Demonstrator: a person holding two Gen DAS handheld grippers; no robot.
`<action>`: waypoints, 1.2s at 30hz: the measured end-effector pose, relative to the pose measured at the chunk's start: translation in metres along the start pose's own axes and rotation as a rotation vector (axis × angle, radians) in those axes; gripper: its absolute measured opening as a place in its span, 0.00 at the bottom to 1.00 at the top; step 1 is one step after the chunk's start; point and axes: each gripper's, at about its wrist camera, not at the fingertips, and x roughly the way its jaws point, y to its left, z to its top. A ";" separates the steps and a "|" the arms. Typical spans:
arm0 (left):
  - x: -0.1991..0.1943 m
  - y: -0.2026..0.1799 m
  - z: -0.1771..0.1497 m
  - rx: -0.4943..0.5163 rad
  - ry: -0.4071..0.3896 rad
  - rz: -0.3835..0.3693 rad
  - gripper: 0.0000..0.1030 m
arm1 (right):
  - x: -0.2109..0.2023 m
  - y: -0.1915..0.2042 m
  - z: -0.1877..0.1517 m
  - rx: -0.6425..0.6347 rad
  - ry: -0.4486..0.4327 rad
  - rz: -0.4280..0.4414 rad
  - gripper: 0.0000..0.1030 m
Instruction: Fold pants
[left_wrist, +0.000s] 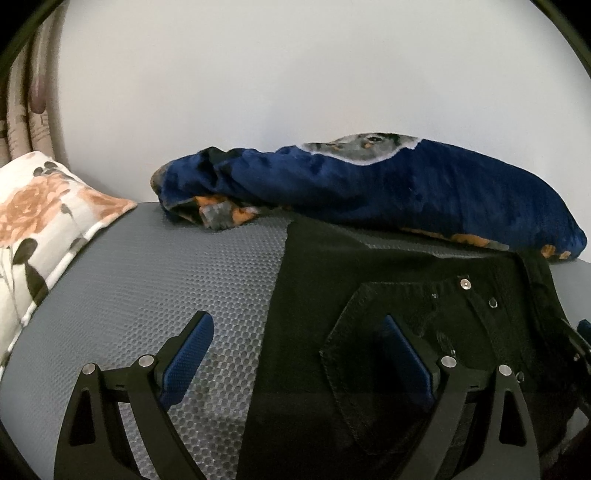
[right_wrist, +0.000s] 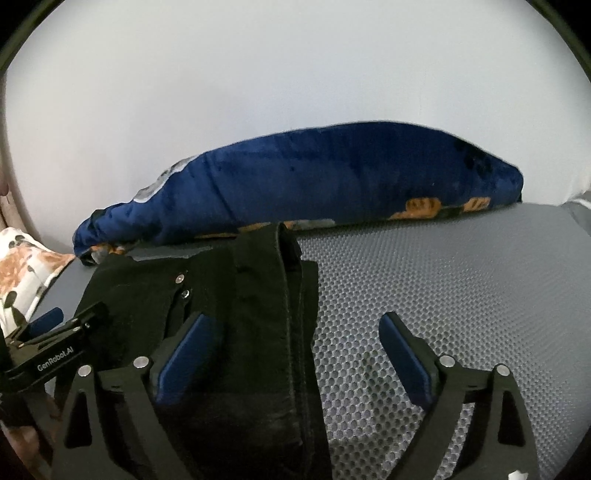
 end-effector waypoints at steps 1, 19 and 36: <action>-0.001 0.000 0.000 -0.003 -0.005 0.004 0.89 | -0.001 0.001 0.000 -0.006 -0.005 -0.006 0.91; -0.053 0.005 -0.020 -0.024 -0.100 0.150 0.98 | -0.071 0.015 -0.007 -0.119 -0.074 -0.045 0.93; -0.243 -0.043 -0.058 0.138 -0.193 0.070 0.98 | -0.234 0.004 -0.029 -0.119 -0.175 0.107 0.99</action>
